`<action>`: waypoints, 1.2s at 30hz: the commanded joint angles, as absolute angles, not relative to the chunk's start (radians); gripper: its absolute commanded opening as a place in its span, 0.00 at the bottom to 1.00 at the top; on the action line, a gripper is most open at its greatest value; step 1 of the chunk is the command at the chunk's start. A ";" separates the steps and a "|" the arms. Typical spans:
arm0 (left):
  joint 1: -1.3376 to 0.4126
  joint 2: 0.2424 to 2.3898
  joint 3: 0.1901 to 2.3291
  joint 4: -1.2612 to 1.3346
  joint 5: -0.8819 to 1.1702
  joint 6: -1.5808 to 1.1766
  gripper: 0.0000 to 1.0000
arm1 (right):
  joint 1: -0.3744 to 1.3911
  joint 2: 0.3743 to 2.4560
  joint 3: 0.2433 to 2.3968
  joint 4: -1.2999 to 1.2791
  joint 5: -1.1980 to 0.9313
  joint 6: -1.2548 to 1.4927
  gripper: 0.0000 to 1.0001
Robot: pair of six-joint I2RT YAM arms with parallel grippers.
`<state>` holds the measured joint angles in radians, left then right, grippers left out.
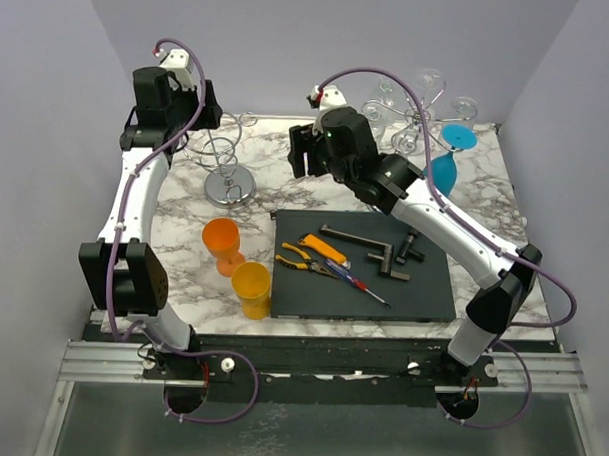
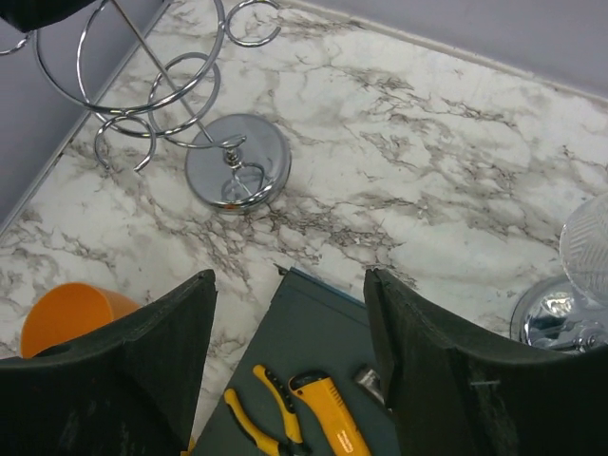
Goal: Place the wine glass upside down on the wine glass rack
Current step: Move the wine rack to the center of the board.
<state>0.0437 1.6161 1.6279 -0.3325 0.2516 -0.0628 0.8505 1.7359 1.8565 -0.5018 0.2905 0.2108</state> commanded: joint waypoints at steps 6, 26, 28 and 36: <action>0.042 1.667 1.586 -0.234 0.356 -0.104 0.57 | 0.887 1.597 1.676 -0.348 0.264 0.303 0.65; -0.122 1.498 1.447 -0.132 0.373 -0.094 0.00 | 0.909 1.502 1.419 -0.276 0.331 0.347 0.51; -0.142 1.486 1.437 -0.132 0.367 -0.087 0.00 | 0.908 1.492 1.405 -0.274 0.335 0.351 0.51; -0.164 1.441 1.378 -0.163 0.350 -0.068 0.37 | 0.920 1.482 1.405 -0.292 0.310 0.358 0.57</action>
<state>-0.1501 1.5185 1.3884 -0.1810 0.3191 -0.0132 0.9020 1.5021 1.3998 -0.3027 0.3088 0.3443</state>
